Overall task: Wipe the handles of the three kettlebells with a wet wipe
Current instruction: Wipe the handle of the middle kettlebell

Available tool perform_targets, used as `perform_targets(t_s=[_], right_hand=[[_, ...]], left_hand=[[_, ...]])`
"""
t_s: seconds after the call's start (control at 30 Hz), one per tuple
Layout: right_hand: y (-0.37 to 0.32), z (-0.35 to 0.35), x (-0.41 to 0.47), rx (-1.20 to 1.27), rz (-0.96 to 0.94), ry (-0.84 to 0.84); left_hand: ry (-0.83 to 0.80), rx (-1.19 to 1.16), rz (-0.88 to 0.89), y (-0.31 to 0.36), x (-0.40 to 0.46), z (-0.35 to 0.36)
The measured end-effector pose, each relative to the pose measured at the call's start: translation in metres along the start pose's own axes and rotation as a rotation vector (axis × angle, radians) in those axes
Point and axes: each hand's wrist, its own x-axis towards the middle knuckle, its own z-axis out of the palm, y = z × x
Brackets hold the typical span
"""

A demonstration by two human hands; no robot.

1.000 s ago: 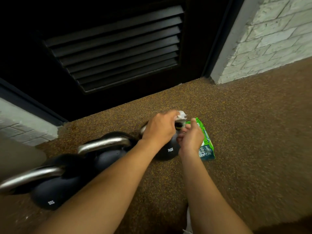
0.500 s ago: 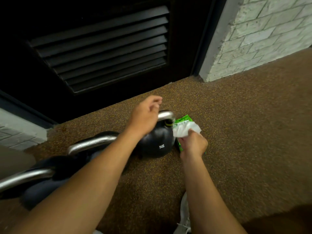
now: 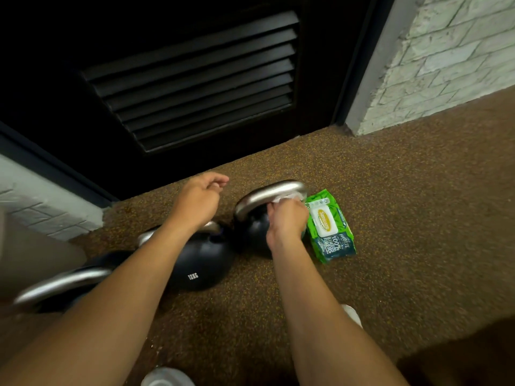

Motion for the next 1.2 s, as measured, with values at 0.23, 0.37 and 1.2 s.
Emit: perform_targets(t_s=[0.23,0.37,1.2], right_hand=[[0.081,-0.008,-0.018,-0.620,-0.284,-0.182],[0.083,-0.011,-0.027,-1.073,-0.359,-0.206],[0.093,0.030,-0.079,-1.147,-0.567,-0.409]], left_hand=[[0.101,-0.068,-0.021,-0.024,-0.025,-0.053],[0.140,-0.054,-0.045,-0.035,-0.040,-0.072],[0.287,0.013,-0.248,-0.087,-0.130,-0.132]])
